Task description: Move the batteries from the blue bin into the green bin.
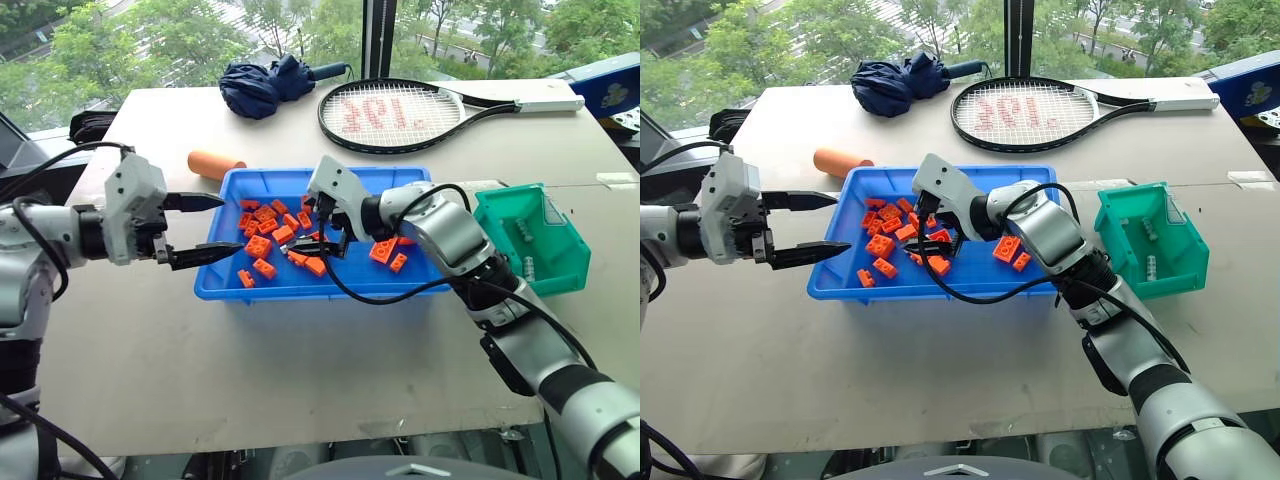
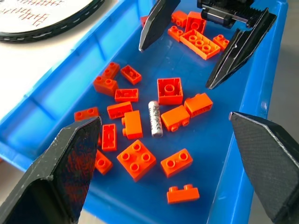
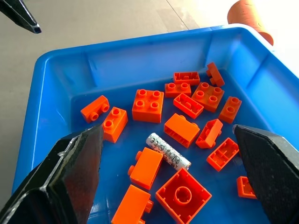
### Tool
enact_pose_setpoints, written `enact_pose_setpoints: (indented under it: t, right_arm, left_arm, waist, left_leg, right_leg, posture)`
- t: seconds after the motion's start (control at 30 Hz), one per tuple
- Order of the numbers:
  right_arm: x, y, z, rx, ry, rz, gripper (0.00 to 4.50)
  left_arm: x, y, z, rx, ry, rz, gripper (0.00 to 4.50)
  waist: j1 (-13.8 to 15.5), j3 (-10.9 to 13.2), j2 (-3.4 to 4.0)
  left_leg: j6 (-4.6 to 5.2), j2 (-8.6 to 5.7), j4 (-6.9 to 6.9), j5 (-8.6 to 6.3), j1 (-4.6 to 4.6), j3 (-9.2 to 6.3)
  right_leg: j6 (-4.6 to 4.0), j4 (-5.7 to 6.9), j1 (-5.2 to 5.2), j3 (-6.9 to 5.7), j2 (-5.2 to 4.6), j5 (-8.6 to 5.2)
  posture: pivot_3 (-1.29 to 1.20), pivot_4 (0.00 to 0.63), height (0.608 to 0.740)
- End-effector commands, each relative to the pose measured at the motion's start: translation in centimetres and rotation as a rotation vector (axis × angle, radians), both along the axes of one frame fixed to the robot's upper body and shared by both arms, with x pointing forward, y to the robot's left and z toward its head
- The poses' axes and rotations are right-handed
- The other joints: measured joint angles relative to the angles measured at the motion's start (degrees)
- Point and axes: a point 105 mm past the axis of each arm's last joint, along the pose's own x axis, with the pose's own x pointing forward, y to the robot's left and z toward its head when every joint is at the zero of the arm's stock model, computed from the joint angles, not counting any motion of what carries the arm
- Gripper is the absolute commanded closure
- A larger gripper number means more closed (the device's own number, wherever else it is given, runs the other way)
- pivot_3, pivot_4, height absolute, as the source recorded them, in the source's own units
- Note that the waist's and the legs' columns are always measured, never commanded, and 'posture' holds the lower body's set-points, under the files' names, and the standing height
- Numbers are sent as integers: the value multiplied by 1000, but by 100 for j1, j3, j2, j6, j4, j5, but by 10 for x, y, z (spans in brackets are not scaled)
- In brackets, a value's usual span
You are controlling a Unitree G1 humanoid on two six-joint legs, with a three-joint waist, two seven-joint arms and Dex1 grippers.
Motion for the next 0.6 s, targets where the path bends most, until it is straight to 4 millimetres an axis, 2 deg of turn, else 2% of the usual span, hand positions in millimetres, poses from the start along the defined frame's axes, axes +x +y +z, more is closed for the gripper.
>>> enact_pose_setpoints:
  t: [0.03,0.23,0.37,0.5,0.57,0.6]
  right_arm:
    - [1,21,-4,-51,-26,25,50]
    - [6,41,-30,-158,-13,8,50]
    - [8,54,-39,-210,-18,-1,50]
    - [11,61,-44,-253,-41,-18,50]
    - [13,61,-46,-267,-57,-20,558]
    - [13,62,-46,-266,-48,-16,989]
  left_arm:
    - [-3,0,11,18,-29,-13,0]
    - [-14,20,9,58,-4,19,0]
    - [-18,35,6,78,2,44,0]
    - [-16,40,6,76,-8,47,0]
    - [-14,40,6,77,-14,44,0]
    - [-13,40,6,77,-16,42,0]
  waist:
    - [-33,0,1]
    - [-116,1,2]
    - [-131,3,4]
    - [-133,2,4]
    - [-132,2,4]
    - [-133,2,4]
  left_leg:
    - [0,1,0,0,2,2]
    - [-7,1,-20,4,3,3]
    - [-11,0,-28,5,3,1]
    - [-22,-2,-39,12,4,-2]
    - [-24,-3,-43,13,4,-3]
    - [-27,-4,-46,15,3,-3]
  right_leg:
    - [0,0,-1,2,3,0]
    - [-1,1,-12,6,4,0]
    - [-1,-1,-14,4,2,0]
    - [-2,-2,-18,4,-1,0]
    - [-2,0,-21,4,-2,0]
    - [-3,0,-23,4,-3,0]
  posture:
    - [0,150,740]
    - [0,150,740]
    - [0,150,740]
    - [0,150,740]
    - [0,150,740]
    - [0,150,740]
